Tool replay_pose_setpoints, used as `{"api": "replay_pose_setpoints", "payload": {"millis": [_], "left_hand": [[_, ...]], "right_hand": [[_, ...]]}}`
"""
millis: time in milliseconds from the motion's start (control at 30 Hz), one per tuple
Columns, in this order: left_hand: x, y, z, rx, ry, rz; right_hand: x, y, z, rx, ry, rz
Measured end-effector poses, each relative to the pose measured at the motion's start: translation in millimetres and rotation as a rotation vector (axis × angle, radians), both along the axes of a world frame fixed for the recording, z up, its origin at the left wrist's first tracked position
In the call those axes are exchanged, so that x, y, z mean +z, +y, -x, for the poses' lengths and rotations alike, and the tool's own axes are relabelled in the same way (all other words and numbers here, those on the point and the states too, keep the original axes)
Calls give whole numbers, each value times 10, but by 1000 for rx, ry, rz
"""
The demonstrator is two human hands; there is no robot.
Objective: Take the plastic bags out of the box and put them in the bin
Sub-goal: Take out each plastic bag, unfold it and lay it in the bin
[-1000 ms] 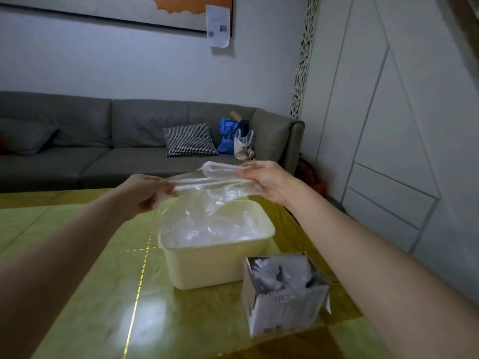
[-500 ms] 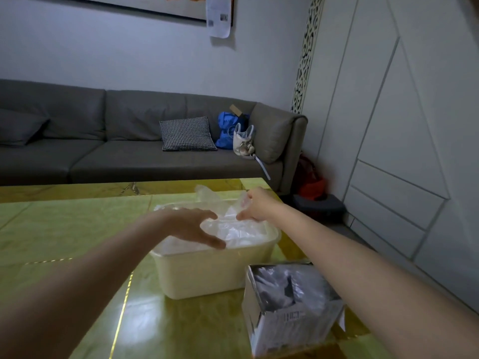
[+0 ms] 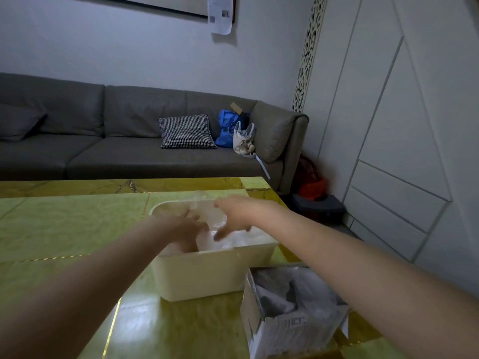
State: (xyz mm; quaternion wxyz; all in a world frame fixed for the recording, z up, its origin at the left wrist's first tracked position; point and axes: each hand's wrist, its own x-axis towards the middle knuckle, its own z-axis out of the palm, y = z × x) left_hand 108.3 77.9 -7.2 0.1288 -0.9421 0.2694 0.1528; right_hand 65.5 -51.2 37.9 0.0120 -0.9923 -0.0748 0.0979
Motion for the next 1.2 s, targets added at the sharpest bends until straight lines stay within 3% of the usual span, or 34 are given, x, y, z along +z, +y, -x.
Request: {"api": "replay_pose_setpoints", "payload": {"millis": [100, 300, 400, 500, 600, 733, 800, 900, 1033, 1200], "left_hand": [[-93, -35, -52, 9, 43, -7], [-284, 25, -250, 52, 148, -60], [-163, 26, -146, 115, 208, 126], [152, 142, -9, 133, 243, 265], [490, 266, 191, 164, 256, 410], [684, 141, 425, 93, 100, 629], [705, -10, 569, 35, 97, 705], [667, -253, 870, -36, 189, 701], [465, -509, 1227, -92, 249, 652], [424, -684, 1422, -124, 119, 627]], "right_hand": [[-125, -10, -48, -54, 276, 113], [-333, -71, -191, -24, 318, 226], [-328, -124, -201, -53, 341, 199], [-244, -226, -194, -150, 378, 1], [22, -316, -34, -131, 309, -170], [402, -440, 344, -74, 38, -245], [494, -520, 567, -92, 120, -197], [483, -578, 871, -167, 356, -47], [258, -627, 1118, -160, 303, 111], [299, -712, 1200, -176, 24, -218]]}}
